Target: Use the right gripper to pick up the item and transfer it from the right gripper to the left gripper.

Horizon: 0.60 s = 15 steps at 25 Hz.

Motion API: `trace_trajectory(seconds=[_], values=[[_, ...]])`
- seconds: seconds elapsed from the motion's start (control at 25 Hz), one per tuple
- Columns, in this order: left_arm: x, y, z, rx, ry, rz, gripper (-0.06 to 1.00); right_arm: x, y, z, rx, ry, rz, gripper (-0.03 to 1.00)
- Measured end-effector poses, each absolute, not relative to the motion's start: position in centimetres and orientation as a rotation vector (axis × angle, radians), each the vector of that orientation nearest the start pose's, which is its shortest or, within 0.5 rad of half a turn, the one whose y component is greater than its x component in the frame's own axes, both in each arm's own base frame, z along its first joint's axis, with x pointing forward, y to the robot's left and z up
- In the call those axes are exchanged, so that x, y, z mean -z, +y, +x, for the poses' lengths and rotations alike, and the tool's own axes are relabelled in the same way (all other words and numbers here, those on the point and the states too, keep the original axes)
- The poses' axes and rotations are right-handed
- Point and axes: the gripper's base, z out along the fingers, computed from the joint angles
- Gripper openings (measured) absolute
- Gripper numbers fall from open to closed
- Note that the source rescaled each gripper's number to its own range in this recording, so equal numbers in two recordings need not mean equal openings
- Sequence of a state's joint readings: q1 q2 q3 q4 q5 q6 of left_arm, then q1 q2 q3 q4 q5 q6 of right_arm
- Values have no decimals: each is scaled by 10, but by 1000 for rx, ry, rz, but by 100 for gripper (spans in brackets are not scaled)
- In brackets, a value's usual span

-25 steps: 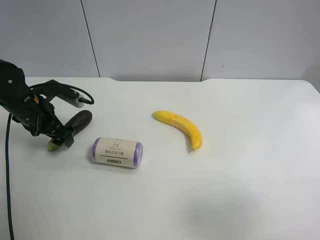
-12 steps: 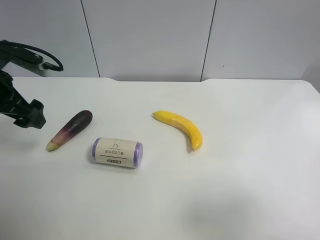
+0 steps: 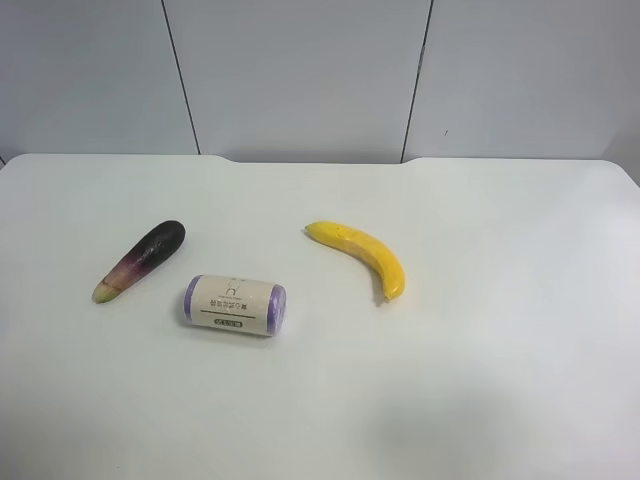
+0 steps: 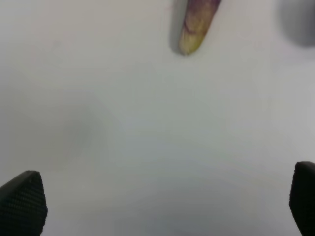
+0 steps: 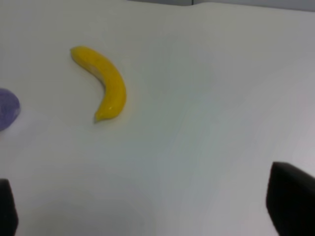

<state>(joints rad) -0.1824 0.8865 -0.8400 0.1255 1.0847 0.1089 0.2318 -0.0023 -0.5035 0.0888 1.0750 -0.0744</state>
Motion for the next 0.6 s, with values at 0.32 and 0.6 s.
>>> trace_trajectory(seconds=[0.32, 0.6], values=[[-344, -9, 82, -52, 2451, 351, 100, -277, 5, -8, -204, 2031, -319, 100], [-356, -5, 30, 53, 2238, 285, 100, -277, 5, -8, -204, 2031, -319, 100]])
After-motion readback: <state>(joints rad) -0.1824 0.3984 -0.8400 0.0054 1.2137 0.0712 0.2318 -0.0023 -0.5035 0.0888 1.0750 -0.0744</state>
